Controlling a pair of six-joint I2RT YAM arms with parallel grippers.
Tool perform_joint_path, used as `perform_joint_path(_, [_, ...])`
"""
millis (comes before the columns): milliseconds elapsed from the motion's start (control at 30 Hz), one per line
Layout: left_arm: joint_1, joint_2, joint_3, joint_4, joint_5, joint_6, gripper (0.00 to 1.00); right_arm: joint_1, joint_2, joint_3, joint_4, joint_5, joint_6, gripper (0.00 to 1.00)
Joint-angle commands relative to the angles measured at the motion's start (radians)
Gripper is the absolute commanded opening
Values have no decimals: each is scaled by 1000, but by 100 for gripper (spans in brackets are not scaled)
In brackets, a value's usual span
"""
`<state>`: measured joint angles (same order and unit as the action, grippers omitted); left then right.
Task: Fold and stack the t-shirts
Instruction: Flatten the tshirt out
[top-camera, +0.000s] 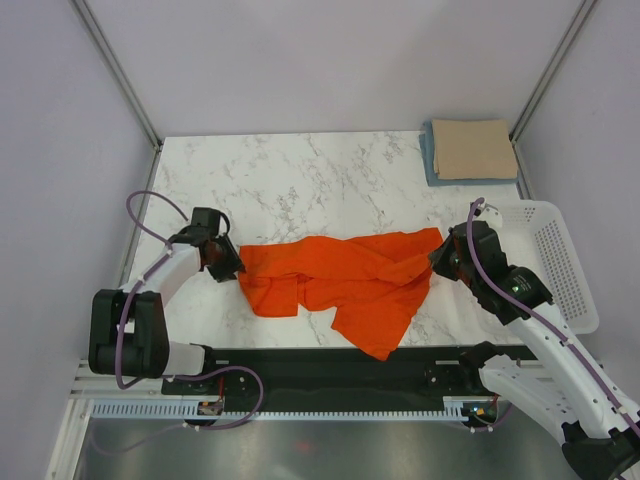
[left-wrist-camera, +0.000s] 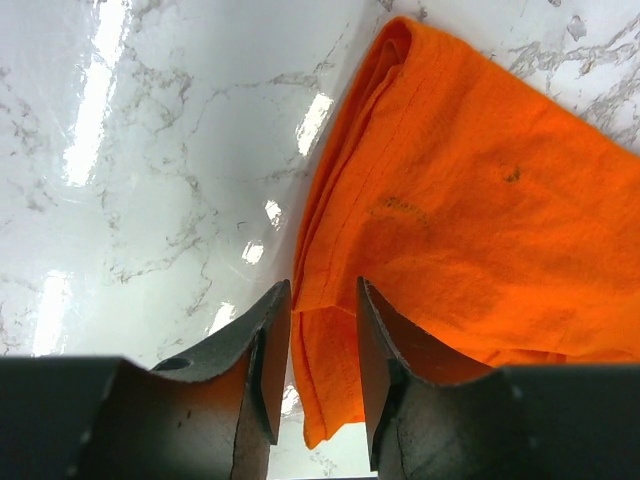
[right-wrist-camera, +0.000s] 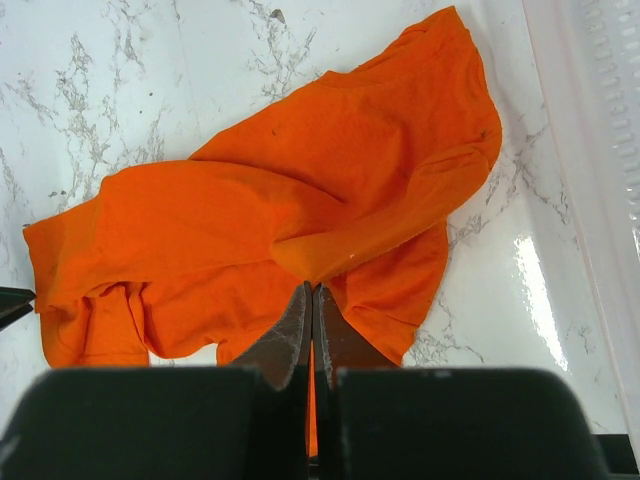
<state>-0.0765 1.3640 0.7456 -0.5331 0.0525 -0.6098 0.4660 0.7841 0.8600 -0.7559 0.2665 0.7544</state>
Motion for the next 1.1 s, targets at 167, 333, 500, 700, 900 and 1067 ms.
perform_joint_path(167, [-19,17,-12,4,-28,-2,40,-3,-11,14,18,5,-4,0])
perform_joint_path(333, [-20,12,-22,5,-25,-8,37,-3,-16,13,18,7,-3,0])
perform_joint_path(500, [-20,4,-17,2,-22,-5,33,-3,-16,11,18,7,-3,0])
perform_joint_path(700, [-22,-11,-15,5,-16,-7,26,-4,-13,8,20,7,-1,0])
perform_joint_path(900, [-22,-3,-8,5,-9,-5,15,-4,-11,8,21,5,-1,0])
perform_joint_path(1067, [-26,15,-3,8,-11,-7,14,-3,-13,7,21,5,-1,0])
